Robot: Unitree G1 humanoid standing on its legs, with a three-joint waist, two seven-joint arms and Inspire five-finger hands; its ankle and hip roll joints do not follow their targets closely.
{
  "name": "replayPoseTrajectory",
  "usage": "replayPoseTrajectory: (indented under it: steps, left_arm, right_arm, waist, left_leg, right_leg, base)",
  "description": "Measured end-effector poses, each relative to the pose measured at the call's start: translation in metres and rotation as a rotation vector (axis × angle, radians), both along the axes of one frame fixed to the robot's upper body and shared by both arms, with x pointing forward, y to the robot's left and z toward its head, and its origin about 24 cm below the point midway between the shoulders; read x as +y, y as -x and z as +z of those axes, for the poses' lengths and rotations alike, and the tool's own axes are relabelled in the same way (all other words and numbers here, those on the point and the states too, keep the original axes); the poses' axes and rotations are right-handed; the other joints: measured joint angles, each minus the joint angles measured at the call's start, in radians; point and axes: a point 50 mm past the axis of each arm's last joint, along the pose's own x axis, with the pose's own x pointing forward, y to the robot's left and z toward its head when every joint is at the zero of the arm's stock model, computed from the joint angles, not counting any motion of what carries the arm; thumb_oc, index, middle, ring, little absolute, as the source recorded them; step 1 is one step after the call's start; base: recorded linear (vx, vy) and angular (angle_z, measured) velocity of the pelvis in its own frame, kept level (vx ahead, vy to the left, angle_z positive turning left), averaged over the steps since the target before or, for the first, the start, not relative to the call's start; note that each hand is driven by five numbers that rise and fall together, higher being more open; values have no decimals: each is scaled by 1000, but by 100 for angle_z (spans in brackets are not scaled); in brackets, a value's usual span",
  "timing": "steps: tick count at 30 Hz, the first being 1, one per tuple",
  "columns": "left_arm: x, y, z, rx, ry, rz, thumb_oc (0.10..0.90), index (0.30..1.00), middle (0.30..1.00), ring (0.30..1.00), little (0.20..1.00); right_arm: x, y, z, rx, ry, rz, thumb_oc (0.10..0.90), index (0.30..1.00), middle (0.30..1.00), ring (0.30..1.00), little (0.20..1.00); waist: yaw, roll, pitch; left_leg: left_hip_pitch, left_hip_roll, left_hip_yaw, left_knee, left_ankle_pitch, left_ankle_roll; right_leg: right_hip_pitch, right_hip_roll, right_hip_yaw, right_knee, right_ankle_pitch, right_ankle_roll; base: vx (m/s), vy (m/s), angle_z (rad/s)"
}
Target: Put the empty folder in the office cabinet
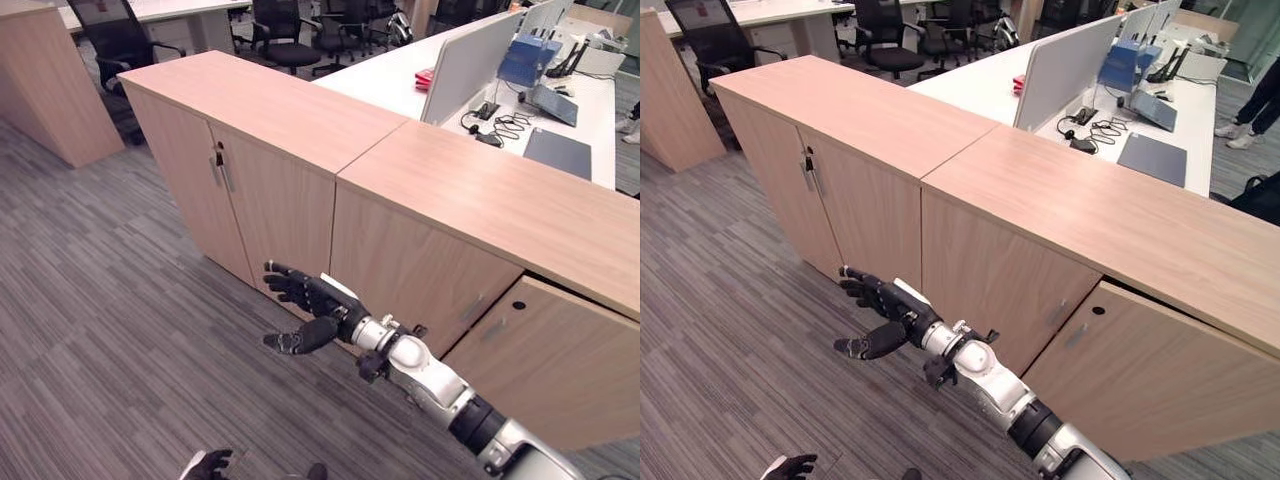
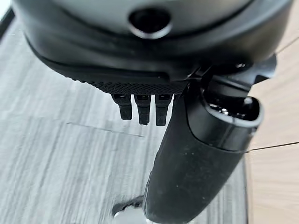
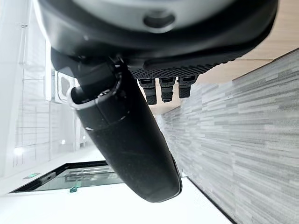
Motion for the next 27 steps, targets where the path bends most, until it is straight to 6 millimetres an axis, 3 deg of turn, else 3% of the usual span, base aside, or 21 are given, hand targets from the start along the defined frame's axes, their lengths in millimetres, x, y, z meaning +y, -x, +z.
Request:
replayPoseTrajectory:
  steps: [1, 5, 6, 8, 9, 10, 14, 18, 22, 27]
  left_arm:
    - [1, 4, 0, 6, -3, 2, 800, 900, 900, 900, 900]
    - [-20, 8, -7, 13, 50, -26, 800, 900, 900, 900, 900]
    - [-26, 8, -9, 12, 61, -40, 800, 900, 900, 900, 900]
    - [-28, 3, -8, 4, 61, -57, 800, 900, 900, 900, 900]
    - [-30, 1, -8, -2, 66, -60, 800, 900, 900, 900, 900]
    - [-35, -2, -9, -9, 75, -69, 800, 900, 900, 900, 900]
    - [-41, -11, -8, -16, 61, -94, 800, 900, 900, 900, 900]
    - [-53, -32, -3, -117, 124, -82, 800, 900, 900, 900, 900]
    - [-79, -39, -5, -148, 218, -70, 800, 900, 900, 900, 900]
    - [-85, -27, -10, -108, 256, -60, 800, 900, 900, 900, 900]
  right_arm:
    - [-5, 5, -10, 39, -4, -26, 800, 900, 900, 900, 900]
    - [-40, 15, -48, 134, 85, -147, 800, 900, 900, 900, 900]
    - [-65, 22, -76, 213, 219, -214, 800, 900, 900, 900, 900]
    - [-101, 33, -103, 298, 335, -314, 800, 900, 900, 900, 900]
    - [-115, 43, -118, 350, 388, -364, 800, 900, 900, 900, 900]
    - [-144, 66, -147, 469, 520, -453, 800, 900, 900, 900, 900]
    - [-186, 125, -185, 710, 729, -552, 800, 900, 900, 900, 900]
    - [-204, 166, -201, 860, 790, -639, 800, 900, 900, 900, 900]
    - [-210, 176, -207, 959, 714, -791, 800, 900, 900, 900, 900]
    - [-217, 182, -207, 992, 709, -846, 800, 900, 900, 900, 900]
  waist:
    - [3, -45, 0]
    - [-19, -21, 12]
    - [-32, -9, 22]
    - [-61, 9, 27]
    - [-64, 17, 28]
    - [-81, 33, 26]
    - [-133, 59, 30]
    - [-156, 79, 29]
    - [-173, 103, 14]
    - [-191, 135, -8]
  left_leg:
    - [16, -18, 2, -7, -17, -29]
    - [35, 21, 10, 1, -27, -53]
    - [46, 36, 29, -3, -36, -64]
    - [63, 47, 33, -16, -35, -68]
    - [67, 51, 39, -16, -37, -71]
    - [76, 61, 52, -16, -42, -78]
    - [88, 88, 92, -16, -48, -85]
    - [102, 113, 125, -21, -57, -99]
    - [118, 131, 149, -21, -70, -97]
    - [130, 139, 193, -18, -65, -107]
  right_leg:
    - [15, -7, 0, -6, 39, -28]
    - [42, 35, 8, -36, 45, -40]
    - [59, 50, 11, -58, 48, -45]
    - [74, 63, 13, -80, 53, -53]
    - [76, 67, 16, -84, 54, -55]
    - [76, 78, 35, -84, 53, -57]
    - [70, 104, 63, -85, 50, -65]
    - [68, 130, 91, -92, 46, -79]
    - [67, 142, 96, -92, 46, -95]
    - [51, 154, 126, -93, 55, -105]
  base:
    - [27, -39, 10]
    - [11, -34, -9]
    - [2, -51, -28]
    - [0, -71, -17]
    - [-4, -77, -18]
    - [0, -73, -33]
    - [12, -64, -27]
    - [-7, -64, -29]
    - [6, -51, -20]
    - [8, -38, -23]
